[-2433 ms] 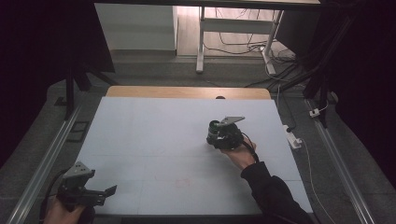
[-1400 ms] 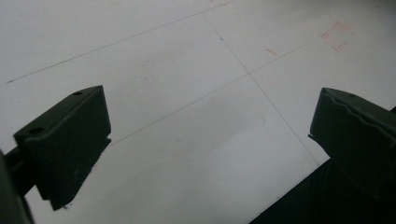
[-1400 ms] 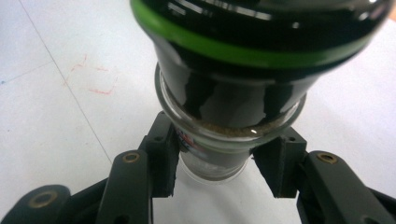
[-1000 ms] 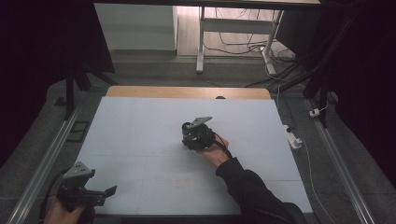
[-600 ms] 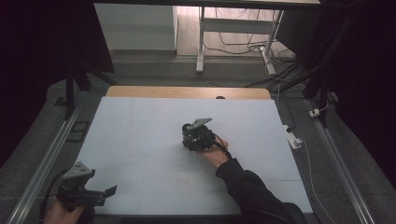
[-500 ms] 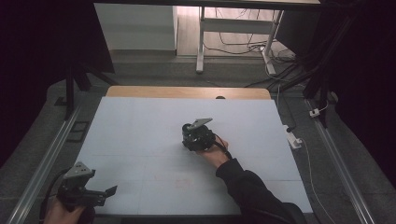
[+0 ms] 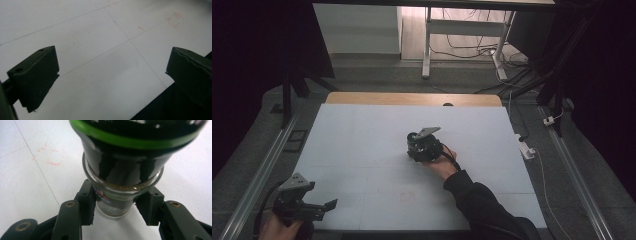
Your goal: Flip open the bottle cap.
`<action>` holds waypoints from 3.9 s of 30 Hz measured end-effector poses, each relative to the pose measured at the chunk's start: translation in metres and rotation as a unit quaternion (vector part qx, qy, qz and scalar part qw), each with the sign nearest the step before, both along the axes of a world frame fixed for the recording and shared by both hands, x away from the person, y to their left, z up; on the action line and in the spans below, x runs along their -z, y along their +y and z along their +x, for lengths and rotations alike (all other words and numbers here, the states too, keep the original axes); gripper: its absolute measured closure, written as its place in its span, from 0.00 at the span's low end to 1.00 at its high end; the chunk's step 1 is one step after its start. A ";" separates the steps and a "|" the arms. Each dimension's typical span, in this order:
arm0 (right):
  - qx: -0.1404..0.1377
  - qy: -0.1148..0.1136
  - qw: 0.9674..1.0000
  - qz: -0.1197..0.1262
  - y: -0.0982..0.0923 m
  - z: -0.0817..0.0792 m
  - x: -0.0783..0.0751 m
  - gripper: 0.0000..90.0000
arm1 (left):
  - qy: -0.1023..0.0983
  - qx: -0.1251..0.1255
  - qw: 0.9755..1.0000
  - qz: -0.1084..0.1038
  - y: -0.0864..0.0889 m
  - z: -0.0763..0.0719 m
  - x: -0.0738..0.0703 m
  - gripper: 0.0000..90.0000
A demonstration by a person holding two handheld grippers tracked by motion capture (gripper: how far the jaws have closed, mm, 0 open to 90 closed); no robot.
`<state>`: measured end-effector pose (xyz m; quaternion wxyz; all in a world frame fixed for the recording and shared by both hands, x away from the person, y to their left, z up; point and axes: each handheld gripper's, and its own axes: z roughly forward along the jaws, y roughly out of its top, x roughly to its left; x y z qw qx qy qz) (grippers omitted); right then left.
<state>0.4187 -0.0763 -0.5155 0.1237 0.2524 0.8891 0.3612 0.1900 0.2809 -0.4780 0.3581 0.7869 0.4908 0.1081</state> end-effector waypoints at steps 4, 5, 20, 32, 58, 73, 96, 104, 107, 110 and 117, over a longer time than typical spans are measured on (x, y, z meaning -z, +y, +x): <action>0.000 0.000 1.000 0.001 0.000 0.000 0.000 0.59 | -0.005 0.007 1.000 -0.010 0.001 0.002 -0.001 0.00; 0.000 0.000 1.000 0.001 0.000 0.000 0.000 0.59 | -0.006 0.009 1.000 -0.013 0.001 0.002 -0.001 0.00; -0.001 0.000 1.000 0.002 0.000 0.000 0.001 0.59 | -0.046 0.055 0.997 -0.020 -0.012 0.014 -0.004 0.00; -0.002 -0.001 1.000 0.001 -0.001 0.000 0.001 0.59 | -0.041 0.074 0.996 -0.033 -0.031 0.037 -0.007 0.00; -0.003 -0.001 1.000 0.001 -0.001 0.000 0.001 0.59 | -0.054 0.131 0.989 -0.050 -0.079 0.104 -0.019 0.00; -0.004 -0.001 1.000 0.002 -0.001 0.000 0.001 0.59 | -0.065 0.159 0.985 -0.029 -0.109 0.139 -0.017 0.00; -0.004 0.001 1.000 0.004 -0.001 0.000 0.001 0.59 | -0.064 0.179 0.981 -0.037 -0.150 0.183 -0.010 0.02; -0.005 0.001 1.000 0.003 -0.001 0.000 0.001 0.59 | -0.076 0.191 0.979 -0.007 -0.157 0.188 -0.009 0.27; -0.005 0.001 1.000 0.003 -0.001 0.000 0.001 0.59 | -0.080 0.196 0.977 -0.007 -0.158 0.188 -0.009 0.44; -0.005 0.000 1.000 0.002 -0.001 0.000 0.001 0.59 | -0.080 0.206 0.975 -0.002 -0.159 0.188 -0.009 0.61; -0.005 0.001 1.000 0.002 -0.001 0.000 0.001 0.59 | -0.073 0.223 0.972 -0.009 -0.163 0.187 -0.011 0.98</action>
